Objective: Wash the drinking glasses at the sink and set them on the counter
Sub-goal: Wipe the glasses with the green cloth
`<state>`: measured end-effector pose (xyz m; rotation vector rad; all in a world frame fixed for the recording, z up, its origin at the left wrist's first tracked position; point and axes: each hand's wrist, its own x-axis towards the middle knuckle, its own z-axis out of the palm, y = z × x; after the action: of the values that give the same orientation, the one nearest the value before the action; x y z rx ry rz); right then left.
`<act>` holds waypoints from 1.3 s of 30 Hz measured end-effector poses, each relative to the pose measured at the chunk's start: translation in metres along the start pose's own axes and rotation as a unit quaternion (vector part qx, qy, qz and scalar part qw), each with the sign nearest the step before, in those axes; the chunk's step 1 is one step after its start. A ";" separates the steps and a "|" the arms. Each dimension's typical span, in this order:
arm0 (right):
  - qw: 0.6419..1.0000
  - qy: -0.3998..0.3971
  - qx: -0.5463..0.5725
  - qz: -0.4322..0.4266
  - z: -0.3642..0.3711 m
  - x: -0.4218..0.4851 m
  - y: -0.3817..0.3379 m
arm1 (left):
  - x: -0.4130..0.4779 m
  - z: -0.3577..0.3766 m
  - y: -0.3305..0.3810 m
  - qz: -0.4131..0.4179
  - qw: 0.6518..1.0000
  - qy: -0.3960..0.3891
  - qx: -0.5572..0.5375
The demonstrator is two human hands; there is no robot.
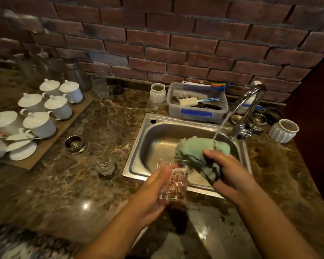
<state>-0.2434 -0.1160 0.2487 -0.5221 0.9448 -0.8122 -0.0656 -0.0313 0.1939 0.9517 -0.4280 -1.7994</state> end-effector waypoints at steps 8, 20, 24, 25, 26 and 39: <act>0.988 0.098 -0.016 0.119 0.014 0.018 0.085 | 0.014 -0.093 -0.023 0.147 0.922 0.172 0.314; 0.979 0.128 -0.011 0.157 0.009 0.026 0.131 | 0.042 -0.165 -0.036 0.126 0.899 0.216 0.360; 0.980 0.119 0.002 0.157 0.004 0.024 0.130 | 0.047 -0.172 -0.044 0.130 0.896 0.222 0.362; 0.981 0.112 0.000 0.159 0.003 0.024 0.130 | 0.047 -0.173 -0.046 0.134 0.894 0.226 0.363; 0.982 0.105 -0.007 0.158 0.001 0.023 0.130 | 0.046 -0.174 -0.048 0.139 0.891 0.232 0.364; 0.917 -0.090 -0.385 0.048 -0.027 0.006 0.101 | -0.008 -0.071 -0.048 0.127 0.918 0.103 0.361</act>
<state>-0.2266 -0.0611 0.1610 -1.2018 1.0926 -0.2636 -0.0391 0.0057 0.1210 1.4917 -1.0696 -1.2848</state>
